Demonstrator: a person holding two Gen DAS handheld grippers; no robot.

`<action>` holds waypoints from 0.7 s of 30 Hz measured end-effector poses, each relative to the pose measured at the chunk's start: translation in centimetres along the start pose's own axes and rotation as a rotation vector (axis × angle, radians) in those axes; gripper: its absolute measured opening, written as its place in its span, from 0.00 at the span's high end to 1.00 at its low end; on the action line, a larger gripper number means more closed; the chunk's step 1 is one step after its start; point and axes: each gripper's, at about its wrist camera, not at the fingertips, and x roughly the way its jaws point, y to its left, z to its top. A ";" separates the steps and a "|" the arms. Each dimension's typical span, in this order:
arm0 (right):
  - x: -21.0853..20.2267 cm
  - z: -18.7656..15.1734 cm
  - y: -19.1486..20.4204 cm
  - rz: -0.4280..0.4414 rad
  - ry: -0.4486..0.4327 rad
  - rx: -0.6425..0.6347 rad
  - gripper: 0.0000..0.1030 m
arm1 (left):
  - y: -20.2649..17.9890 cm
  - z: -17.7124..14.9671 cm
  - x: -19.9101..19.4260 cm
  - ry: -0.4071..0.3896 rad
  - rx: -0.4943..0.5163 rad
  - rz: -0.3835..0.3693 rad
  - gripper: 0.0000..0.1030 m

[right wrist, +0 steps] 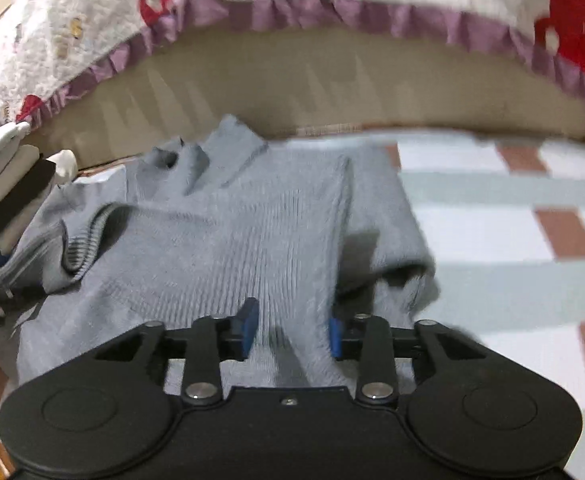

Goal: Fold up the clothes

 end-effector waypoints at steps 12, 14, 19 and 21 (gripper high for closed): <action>-2.5 1.0 1.1 -0.020 -0.178 -0.077 0.93 | 4.1 1.8 -3.8 -0.155 -0.113 0.151 0.92; -3.6 1.2 1.7 -0.026 -0.208 -0.102 0.93 | 4.6 2.0 -4.7 -0.192 -0.097 0.177 0.92; -5.5 1.6 2.0 -0.052 -0.261 -0.120 0.93 | 4.4 2.6 -6.5 -0.227 -0.084 0.161 0.92; -5.4 1.9 1.5 -0.055 -0.261 -0.108 0.93 | 5.7 3.1 -6.7 -0.183 -0.237 0.130 0.92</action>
